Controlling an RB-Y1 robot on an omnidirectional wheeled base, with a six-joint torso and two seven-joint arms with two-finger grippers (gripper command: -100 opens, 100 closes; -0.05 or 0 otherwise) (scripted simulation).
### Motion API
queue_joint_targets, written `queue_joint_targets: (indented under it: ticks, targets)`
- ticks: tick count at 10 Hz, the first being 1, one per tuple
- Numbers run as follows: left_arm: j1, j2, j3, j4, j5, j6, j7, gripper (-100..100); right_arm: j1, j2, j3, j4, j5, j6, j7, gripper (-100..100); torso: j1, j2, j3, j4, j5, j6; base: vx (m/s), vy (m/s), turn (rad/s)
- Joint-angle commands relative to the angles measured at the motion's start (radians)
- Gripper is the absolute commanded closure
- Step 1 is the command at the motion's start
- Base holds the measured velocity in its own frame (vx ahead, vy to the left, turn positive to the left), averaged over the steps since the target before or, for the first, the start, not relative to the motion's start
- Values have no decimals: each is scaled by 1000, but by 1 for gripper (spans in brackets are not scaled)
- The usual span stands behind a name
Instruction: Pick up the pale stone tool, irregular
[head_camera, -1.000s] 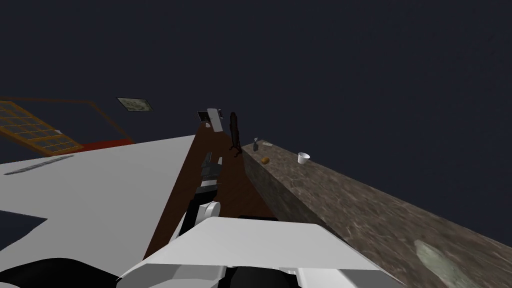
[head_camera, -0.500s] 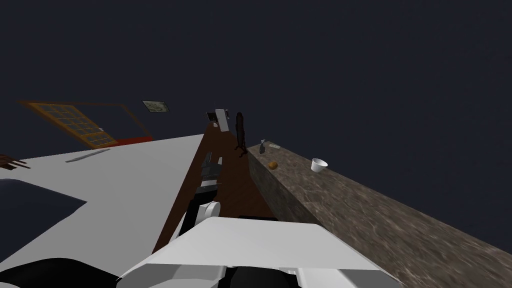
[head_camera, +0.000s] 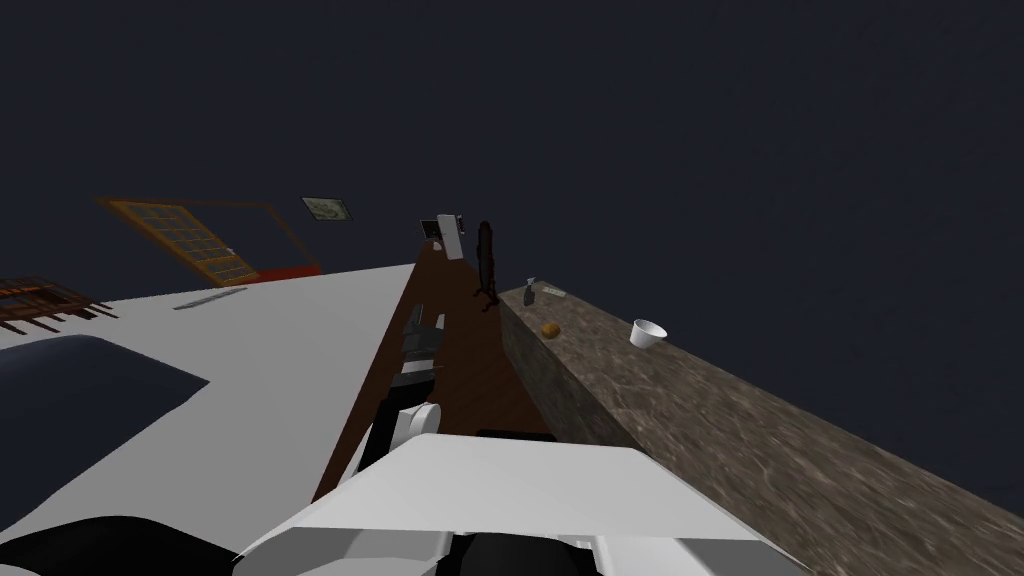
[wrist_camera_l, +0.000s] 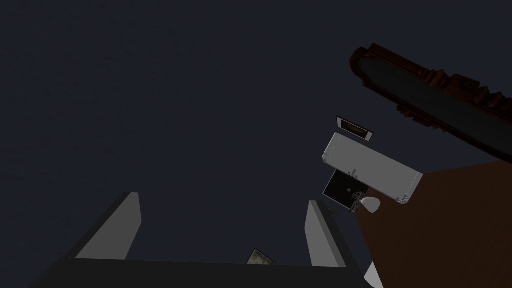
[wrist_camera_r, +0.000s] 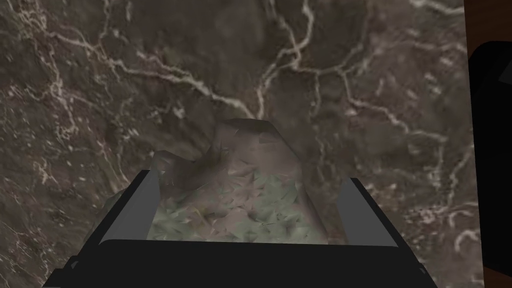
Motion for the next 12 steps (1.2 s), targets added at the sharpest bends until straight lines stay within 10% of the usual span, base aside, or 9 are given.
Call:
queue_joint_targets:
  ticks: [1, 12]
  targets:
    - [0, 0, 0, 0, 0, 0, 0, 0, 12, -1, 29, -22, -50, 21, 46, -100, 0, 0, 0, 0, 0, 0, -43, -23, 133]
    - [0, 0, 0, 0, 0, 0, 0, 0, 58, -1, 128, -103, -361, 101, 206, -100, 0, -1, 0, 0, 0, 0, -27, -15, 82]
